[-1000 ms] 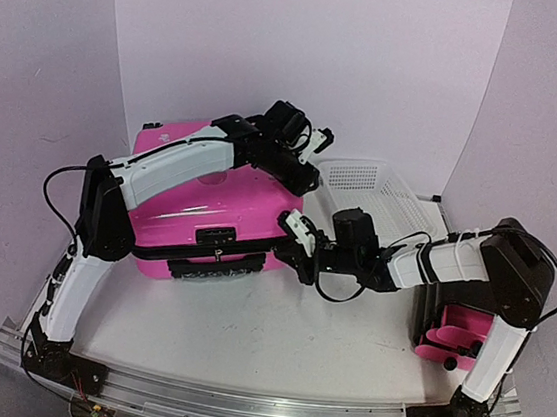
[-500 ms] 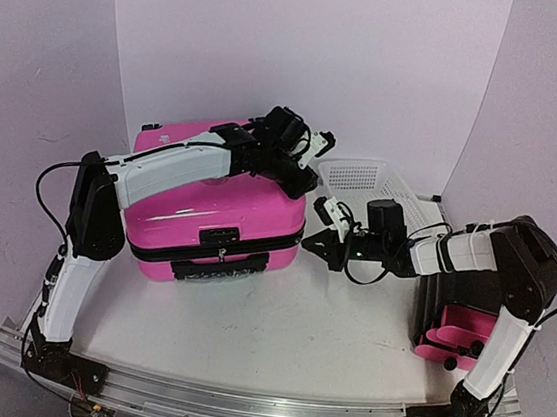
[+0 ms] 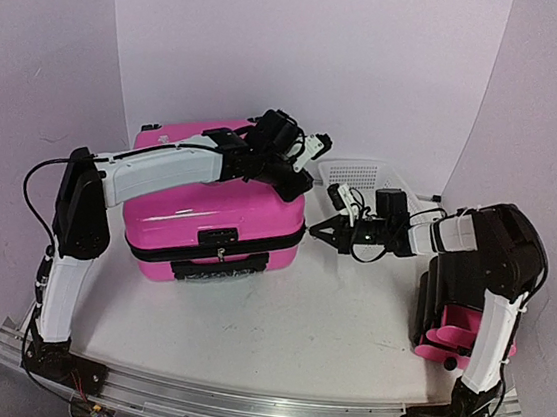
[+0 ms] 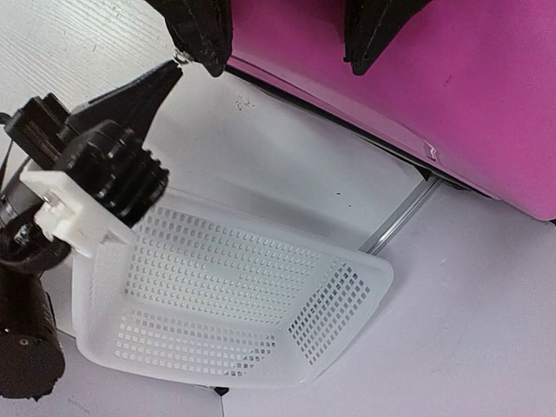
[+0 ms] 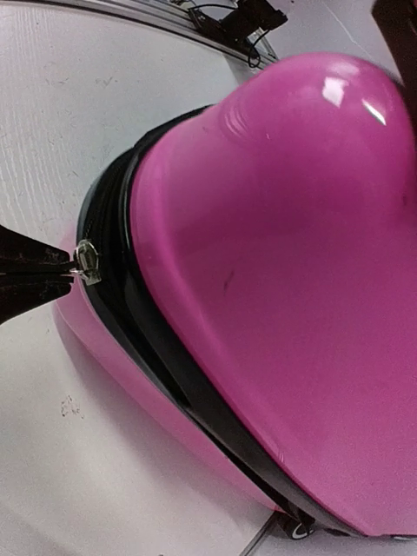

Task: Open, take out, and arrange the luggage

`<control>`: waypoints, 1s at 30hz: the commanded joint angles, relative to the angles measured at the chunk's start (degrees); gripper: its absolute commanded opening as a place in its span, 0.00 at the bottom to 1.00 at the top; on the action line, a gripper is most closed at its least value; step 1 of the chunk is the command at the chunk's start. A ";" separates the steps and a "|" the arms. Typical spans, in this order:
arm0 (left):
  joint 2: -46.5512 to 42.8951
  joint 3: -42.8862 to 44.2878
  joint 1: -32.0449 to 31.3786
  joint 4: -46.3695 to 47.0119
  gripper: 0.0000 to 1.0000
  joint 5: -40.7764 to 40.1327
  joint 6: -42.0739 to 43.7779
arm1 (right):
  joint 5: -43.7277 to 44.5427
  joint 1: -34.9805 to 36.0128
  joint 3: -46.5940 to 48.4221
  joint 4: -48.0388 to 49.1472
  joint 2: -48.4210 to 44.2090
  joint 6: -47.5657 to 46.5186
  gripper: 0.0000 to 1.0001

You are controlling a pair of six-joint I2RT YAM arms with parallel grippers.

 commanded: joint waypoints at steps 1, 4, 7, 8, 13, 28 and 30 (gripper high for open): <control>0.03 -4.99 2.96 -23.40 0.44 -8.22 2.97 | 9.45 -3.49 4.89 1.32 2.37 3.28 0.00; -0.34 -5.24 2.96 -23.35 0.44 -7.03 2.47 | 10.95 -3.41 7.43 1.95 4.64 4.57 0.00; -0.78 -5.55 2.96 -23.34 0.43 -6.30 2.32 | 12.33 -2.94 10.99 0.85 6.68 4.51 0.00; -0.86 -5.67 2.96 -23.30 0.43 -6.25 2.19 | 12.60 -2.72 12.43 0.43 7.49 4.50 0.00; -0.68 -5.69 2.91 -23.31 0.42 -5.01 1.59 | 14.41 -0.58 18.06 -1.33 10.66 4.18 0.00; -4.48 -2.50 2.87 -24.18 0.49 -4.23 -1.36 | 28.36 3.12 19.22 -11.71 3.58 6.14 0.26; -6.84 -0.60 3.00 -24.89 0.58 -3.66 -2.70 | 30.27 3.13 17.23 -18.06 -0.89 6.63 0.45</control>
